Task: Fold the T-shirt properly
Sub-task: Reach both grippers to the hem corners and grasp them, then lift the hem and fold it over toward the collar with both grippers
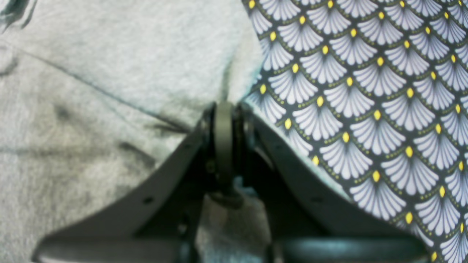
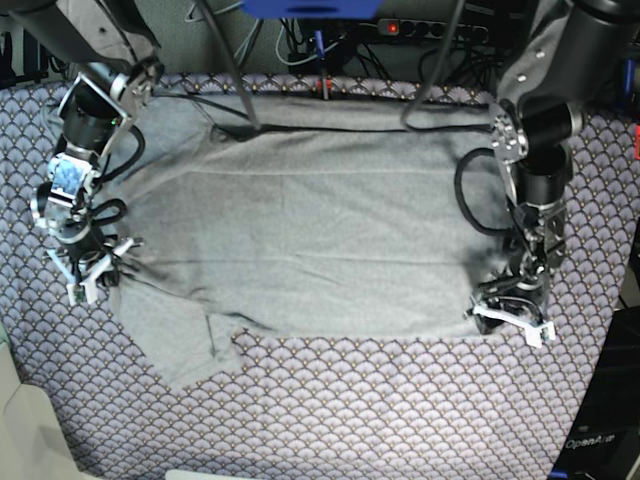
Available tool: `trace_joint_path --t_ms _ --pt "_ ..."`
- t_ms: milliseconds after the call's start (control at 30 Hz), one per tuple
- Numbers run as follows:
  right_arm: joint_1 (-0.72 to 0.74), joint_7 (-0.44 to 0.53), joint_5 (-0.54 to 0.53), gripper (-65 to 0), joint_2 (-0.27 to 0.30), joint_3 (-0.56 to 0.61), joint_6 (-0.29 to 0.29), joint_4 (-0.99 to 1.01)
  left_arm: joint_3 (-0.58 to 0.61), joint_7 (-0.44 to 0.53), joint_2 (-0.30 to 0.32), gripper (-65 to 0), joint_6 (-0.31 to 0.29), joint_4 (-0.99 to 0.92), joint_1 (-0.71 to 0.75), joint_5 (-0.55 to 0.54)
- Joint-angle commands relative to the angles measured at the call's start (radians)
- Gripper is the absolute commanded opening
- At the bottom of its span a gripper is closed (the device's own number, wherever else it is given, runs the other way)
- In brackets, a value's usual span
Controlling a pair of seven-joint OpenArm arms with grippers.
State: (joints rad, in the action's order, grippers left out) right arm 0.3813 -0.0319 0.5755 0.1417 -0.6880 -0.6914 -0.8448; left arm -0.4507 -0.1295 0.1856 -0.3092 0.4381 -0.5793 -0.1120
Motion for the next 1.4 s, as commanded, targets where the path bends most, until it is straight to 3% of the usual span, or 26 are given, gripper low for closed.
trace_joint_path --t_ms 0,100,200,300,367,533,833,1033,1367 --pt "0.009 -0.02 0.013 -65.0 0.012 0.001 -0.007 -0.011 -0.001 0.02 0.01 -43.7 -0.003 0.014 -0.031 -0.008" --pt "0.009 -0.02 0.013 -65.0 0.014 0.001 -0.007 -0.011 -0.001 0.018 0.01 -57.6 0.002 0.012 -0.031 -0.008" --pt "0.009 -0.02 0.013 -65.0 0.014 0.001 -0.007 -0.011 -0.001 0.012 0.009 -59.8 0.002 0.012 -0.031 -0.008" --pt "0.009 -0.02 0.013 -65.0 0.014 0.001 -0.007 -0.015 -0.003 -0.068 0.007 -60.4 -0.008 0.023 -0.031 -0.012" --pt "0.008 -0.02 0.013 -65.0 0.014 0.001 -0.007 -0.052 -0.003 -0.111 0.007 -64.5 -0.009 0.038 -0.031 -0.012" --pt "-0.028 -0.02 0.011 -65.0 0.006 0.001 -0.007 -0.178 -0.003 -0.213 0.002 -65.0 -0.011 0.184 0.014 -0.018" --pt "-0.092 -0.056 0.007 -65.0 -0.011 -0.002 -0.007 -0.324 0.0 -0.457 0.01 -65.0 -0.011 0.618 0.238 -0.256" --pt "-0.176 -0.052 0.002 -65.0 -0.043 0.0 -0.007 -0.465 -0.003 -0.557 0.012 -65.0 -0.011 0.821 0.348 -0.318" --pt "-0.356 -0.024 -0.117 -65.0 -0.038 0.001 -0.007 -0.647 -0.104 -0.73 0.041 -65.0 -0.011 1.046 0.473 -0.441"
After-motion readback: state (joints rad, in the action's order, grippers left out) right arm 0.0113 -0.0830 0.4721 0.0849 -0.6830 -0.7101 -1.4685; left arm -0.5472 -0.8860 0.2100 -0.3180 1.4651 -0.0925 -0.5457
